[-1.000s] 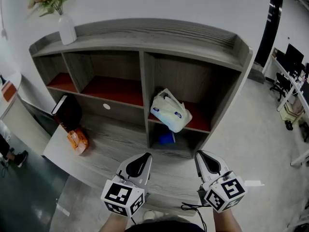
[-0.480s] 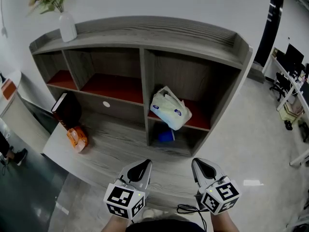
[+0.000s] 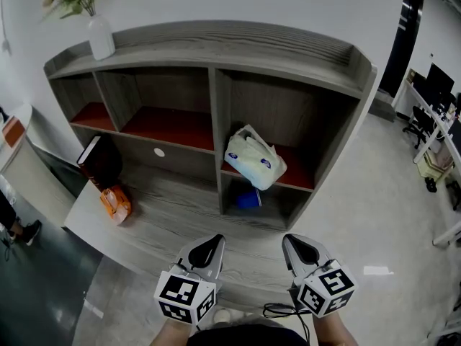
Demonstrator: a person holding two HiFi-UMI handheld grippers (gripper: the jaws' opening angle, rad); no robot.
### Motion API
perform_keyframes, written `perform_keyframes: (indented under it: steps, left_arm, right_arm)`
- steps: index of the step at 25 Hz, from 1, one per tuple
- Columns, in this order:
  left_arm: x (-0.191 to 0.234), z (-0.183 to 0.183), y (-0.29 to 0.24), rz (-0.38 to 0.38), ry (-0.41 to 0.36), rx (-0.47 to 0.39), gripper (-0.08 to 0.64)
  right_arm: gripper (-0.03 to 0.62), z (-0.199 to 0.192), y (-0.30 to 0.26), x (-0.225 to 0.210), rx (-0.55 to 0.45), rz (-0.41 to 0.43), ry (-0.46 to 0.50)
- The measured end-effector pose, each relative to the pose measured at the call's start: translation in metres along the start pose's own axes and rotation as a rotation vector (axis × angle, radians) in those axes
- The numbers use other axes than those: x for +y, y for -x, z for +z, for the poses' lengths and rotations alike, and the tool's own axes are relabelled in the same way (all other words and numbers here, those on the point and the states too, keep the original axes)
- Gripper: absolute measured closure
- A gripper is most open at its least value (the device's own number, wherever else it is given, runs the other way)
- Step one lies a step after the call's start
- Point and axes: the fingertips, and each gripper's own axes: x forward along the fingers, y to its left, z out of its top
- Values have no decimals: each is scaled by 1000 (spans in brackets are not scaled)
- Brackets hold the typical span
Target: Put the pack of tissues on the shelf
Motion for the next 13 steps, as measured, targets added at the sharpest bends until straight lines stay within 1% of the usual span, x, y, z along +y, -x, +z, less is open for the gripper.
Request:
perform_keyframes:
  steps: [7, 13]
  left_arm:
    - [-2, -2, -2, -4, -4, 10, 566]
    - [-2, -3, -4, -1, -5, 21, 566]
  right_arm:
    - [591, 3, 0, -5, 2, -2, 6]
    - [591, 3, -3, -5, 11, 13, 10]
